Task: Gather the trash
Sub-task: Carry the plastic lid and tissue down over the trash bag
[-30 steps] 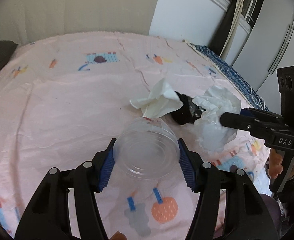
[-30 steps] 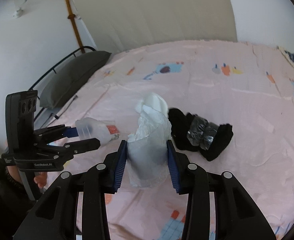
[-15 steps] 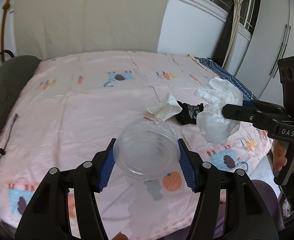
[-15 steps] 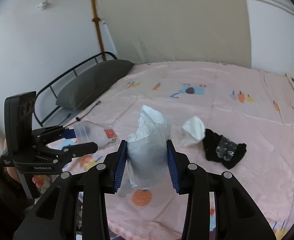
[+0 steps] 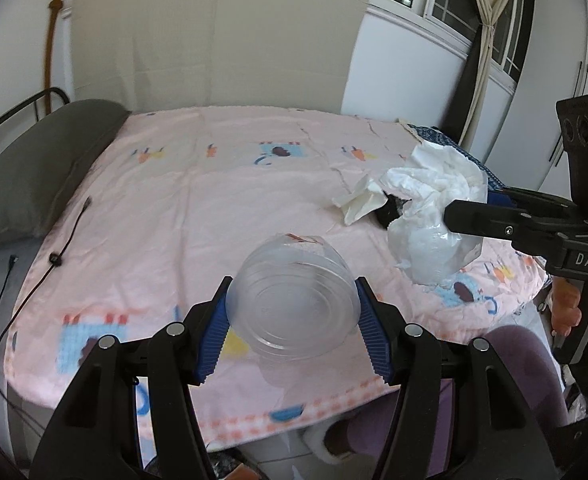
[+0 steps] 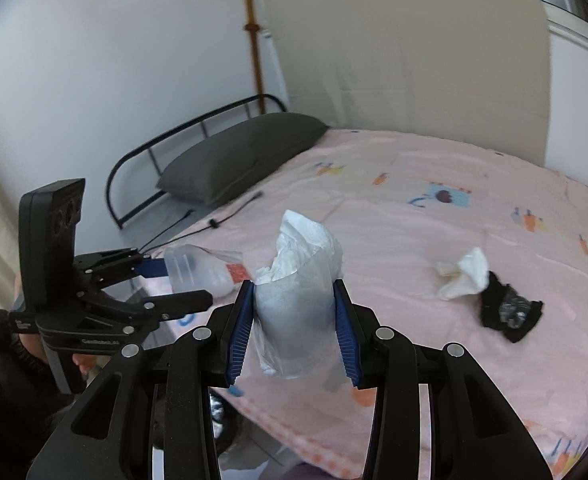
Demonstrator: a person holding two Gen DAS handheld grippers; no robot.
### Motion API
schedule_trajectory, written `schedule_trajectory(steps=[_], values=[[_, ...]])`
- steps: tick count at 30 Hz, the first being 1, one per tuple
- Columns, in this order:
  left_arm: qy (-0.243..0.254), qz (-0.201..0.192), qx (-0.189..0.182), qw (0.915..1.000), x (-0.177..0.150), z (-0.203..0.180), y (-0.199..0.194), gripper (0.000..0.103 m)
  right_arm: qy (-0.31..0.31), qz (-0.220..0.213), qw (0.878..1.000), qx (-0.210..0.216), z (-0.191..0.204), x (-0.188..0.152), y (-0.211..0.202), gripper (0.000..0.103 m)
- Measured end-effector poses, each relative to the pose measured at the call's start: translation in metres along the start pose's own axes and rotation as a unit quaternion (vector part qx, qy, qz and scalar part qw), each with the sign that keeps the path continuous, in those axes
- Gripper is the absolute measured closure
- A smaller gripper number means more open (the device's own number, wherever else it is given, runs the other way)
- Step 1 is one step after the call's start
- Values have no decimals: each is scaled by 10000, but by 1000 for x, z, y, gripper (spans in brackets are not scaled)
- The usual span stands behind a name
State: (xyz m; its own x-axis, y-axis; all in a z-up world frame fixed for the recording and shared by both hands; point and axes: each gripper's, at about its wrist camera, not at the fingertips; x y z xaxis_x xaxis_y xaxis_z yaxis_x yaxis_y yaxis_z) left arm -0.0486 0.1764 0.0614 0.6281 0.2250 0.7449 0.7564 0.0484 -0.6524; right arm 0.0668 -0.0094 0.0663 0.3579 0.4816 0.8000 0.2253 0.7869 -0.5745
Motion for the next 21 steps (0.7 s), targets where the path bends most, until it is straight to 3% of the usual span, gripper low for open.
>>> schedule_trajectory(steps=[13,21], values=[[-384,175,460,9981,-73,57,-53,43,-514,434,9958,621,100,-19,47,67],[-516,570,793,9939,-127,91,-62,43,-831,881,9874,1015,147,-39,86,67]])
Point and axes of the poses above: each gripper's, at about its wrist camera, not at the fingertips, and y roughly the way its jaws point, z to its left, x to its top
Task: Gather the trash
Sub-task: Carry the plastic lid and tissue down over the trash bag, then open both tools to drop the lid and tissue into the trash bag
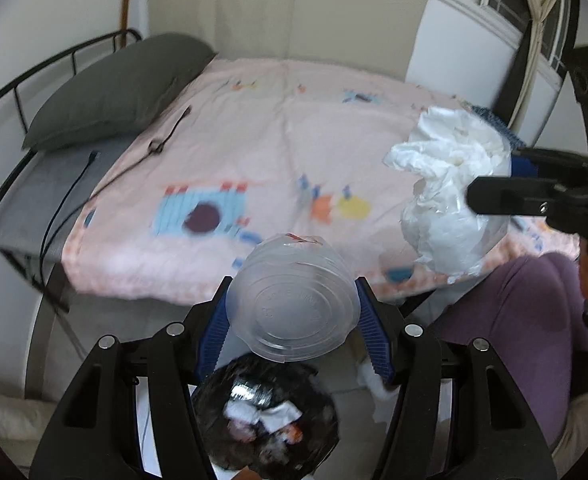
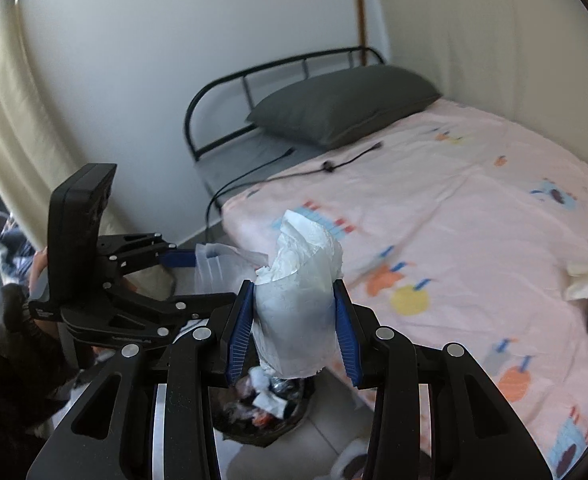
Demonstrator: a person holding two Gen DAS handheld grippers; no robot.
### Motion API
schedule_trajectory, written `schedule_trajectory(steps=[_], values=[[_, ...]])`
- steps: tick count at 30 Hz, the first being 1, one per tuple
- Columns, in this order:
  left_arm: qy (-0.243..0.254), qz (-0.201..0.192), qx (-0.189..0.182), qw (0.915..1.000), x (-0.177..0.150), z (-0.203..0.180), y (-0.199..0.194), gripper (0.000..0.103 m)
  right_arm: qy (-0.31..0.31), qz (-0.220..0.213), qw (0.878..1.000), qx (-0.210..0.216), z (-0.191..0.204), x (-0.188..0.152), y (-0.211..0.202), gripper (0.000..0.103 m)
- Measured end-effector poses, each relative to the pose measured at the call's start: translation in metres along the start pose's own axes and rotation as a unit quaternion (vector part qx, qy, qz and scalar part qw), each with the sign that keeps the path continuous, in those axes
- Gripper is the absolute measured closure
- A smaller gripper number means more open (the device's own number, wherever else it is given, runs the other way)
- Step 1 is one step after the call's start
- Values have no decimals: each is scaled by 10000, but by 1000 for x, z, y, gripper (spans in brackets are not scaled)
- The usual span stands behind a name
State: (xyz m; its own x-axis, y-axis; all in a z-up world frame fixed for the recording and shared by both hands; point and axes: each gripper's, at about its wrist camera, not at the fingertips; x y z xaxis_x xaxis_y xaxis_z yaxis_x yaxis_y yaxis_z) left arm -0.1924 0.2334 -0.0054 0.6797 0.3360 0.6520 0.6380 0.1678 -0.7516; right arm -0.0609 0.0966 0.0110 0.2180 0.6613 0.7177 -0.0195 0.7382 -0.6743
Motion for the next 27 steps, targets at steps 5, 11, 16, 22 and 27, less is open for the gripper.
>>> schedule_trajectory(steps=[5,11,16,22,27], values=[[-129,328,47,9994,-32,18,10,43,-159,373,9990,203,22,-11,38,67],[-211,798,66,9966,-73,30,24,43,-223,772,9958,430,41,-32,78,67],[-302,1209,57,9922,-109,37,41,43,-264,1123,9919,527,51,-49,106,67],[-485,1541,47,9869,-135,44,60,43,-323,1562,9855,584,61,-69,141,67],[-685,1802,50,9812,-156,53,76,43,-348,1860,9798,644,69,-84,167,67]])
Point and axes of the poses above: each gripper's, at about its wrist camera, not at the fingertips, and y roughly the way its jaws point, z to its left, x to its top
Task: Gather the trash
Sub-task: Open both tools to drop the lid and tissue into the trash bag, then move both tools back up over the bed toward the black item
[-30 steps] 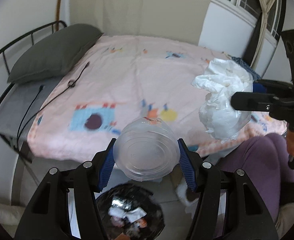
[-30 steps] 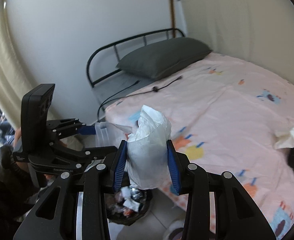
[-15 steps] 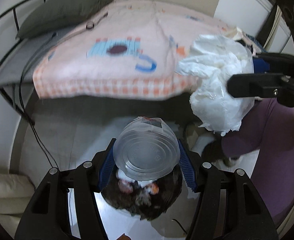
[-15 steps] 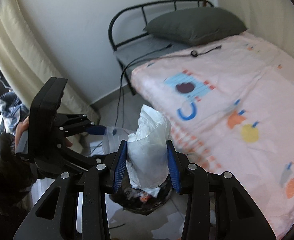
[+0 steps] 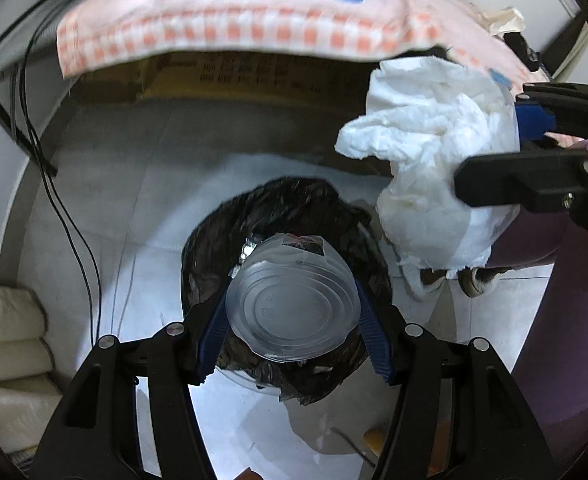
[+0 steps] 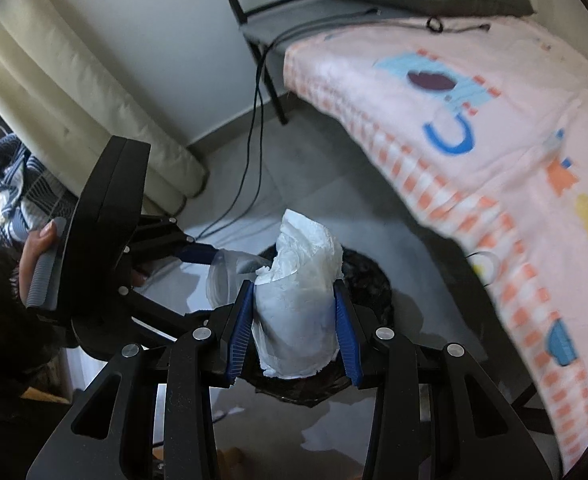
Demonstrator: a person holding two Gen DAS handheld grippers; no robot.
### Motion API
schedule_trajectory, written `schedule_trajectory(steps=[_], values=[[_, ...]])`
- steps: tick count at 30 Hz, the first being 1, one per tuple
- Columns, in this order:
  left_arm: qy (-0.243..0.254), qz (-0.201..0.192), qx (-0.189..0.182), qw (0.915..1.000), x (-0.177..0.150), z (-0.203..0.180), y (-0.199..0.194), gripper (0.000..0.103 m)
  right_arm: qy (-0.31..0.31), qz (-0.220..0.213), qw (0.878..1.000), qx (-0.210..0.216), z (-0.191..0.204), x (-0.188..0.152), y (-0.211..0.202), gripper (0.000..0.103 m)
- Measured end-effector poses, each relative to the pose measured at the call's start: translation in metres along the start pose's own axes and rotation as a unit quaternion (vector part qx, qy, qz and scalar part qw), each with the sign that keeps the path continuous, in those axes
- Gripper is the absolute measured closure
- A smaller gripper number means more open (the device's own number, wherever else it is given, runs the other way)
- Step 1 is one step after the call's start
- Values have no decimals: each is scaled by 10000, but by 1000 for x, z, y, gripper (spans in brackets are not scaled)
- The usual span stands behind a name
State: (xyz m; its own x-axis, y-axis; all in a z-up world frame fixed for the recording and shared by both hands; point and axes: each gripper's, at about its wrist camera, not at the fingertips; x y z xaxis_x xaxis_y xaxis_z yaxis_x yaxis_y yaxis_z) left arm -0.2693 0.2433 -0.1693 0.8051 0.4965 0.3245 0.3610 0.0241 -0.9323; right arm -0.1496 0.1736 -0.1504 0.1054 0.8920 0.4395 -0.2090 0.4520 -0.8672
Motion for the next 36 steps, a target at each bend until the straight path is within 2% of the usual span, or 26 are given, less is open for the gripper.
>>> schedule_trajectory(steps=[11,14,15,17,19,21,28,36], values=[[-185,629,235,9976,-12,19,43,43,-97,565,9983,-43,2,-4,51,66],[-254,747,209,9967,-12,24,53,40,-82,637,9979,-130,0,-5,57,63],[-264,777,215,9964,-12,24,54,26,-81,628,9978,-196,-1,-5,58,57],[-250,750,341,9963,-12,25,54,7,-17,586,9980,-236,-5,-6,56,48],[-243,736,281,9966,-12,24,54,7,26,518,9982,-310,-9,-6,53,28],[-166,740,349,9965,-12,22,53,6,83,433,9984,-368,-14,-5,49,18],[-78,742,464,9961,-11,15,48,6,217,242,9987,-387,-17,-2,32,17],[55,442,522,9976,-6,1,21,6,203,-236,9986,-419,-18,5,-11,16]])
Point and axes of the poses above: each gripper's, at about its wrist camera, not at the fingertips, and y roughly the way its jaws point, z to its left, x to its top
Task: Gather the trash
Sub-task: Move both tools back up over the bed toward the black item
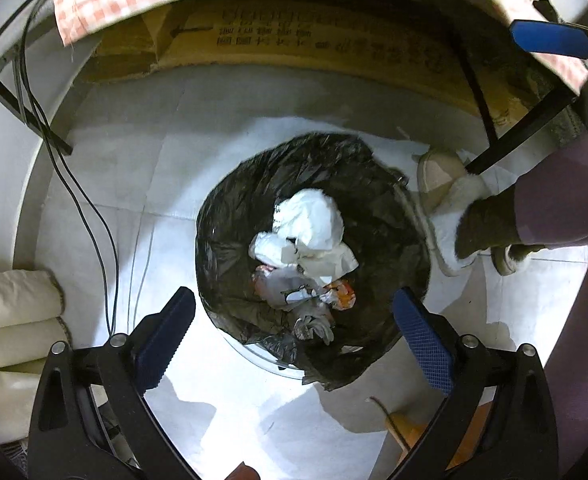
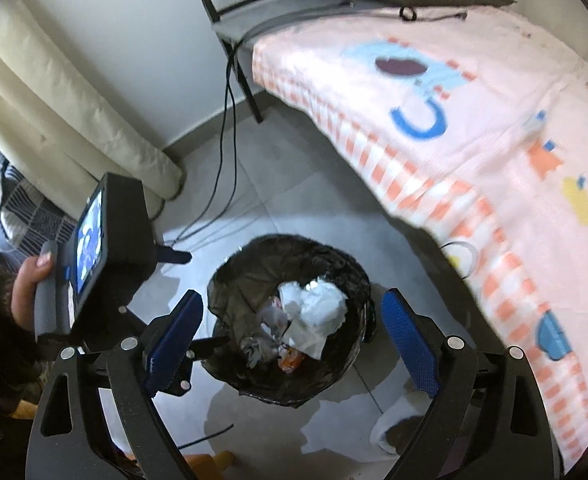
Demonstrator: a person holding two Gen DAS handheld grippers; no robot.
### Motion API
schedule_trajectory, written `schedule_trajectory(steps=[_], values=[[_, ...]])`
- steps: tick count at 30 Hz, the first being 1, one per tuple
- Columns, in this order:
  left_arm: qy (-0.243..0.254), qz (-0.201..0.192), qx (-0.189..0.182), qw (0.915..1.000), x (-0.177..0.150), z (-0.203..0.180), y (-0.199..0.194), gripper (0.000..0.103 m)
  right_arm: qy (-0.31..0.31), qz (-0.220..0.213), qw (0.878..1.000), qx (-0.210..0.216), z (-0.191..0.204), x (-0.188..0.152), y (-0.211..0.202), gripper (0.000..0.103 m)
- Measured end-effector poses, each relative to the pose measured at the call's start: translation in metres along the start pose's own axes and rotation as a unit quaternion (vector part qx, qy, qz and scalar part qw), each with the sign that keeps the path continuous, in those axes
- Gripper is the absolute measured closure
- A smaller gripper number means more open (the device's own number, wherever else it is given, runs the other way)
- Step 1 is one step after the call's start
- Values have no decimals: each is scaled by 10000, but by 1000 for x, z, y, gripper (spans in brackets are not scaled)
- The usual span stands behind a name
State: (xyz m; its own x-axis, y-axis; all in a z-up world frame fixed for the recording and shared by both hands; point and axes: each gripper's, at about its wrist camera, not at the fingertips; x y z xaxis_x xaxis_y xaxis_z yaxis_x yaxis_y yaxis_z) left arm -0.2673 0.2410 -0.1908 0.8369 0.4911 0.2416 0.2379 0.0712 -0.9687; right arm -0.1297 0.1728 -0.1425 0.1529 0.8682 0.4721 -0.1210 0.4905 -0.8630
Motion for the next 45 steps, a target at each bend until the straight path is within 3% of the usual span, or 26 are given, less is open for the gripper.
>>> schedule_trajectory(steps=[13,25,40,45], values=[[13,-956,-27,9954,19,-24,-69,6,244,-1032,9937,-370,-38,7,-107,16],[260,-1593,-173,9867,64,-66,-110,6,981,-1820,9734,-992,-121,-20,-208,14],[861,-1871,-416,9777,139,-150,-118,6,1954,-2020,9430,-1780,-262,-88,-273,14],[957,-1931,-651,9743,167,-178,-110,6,2428,-2033,9327,-1726,-314,-112,-278,14]])
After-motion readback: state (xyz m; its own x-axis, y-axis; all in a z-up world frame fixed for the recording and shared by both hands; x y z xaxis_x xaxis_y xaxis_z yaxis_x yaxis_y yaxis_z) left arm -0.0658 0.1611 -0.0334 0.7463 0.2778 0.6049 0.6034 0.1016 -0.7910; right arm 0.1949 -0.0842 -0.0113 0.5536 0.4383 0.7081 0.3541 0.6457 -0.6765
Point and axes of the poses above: each gripper's, at about its wrist camera, not at the fingertips, and y roughly the way its jaws point, z to its left, x to its top
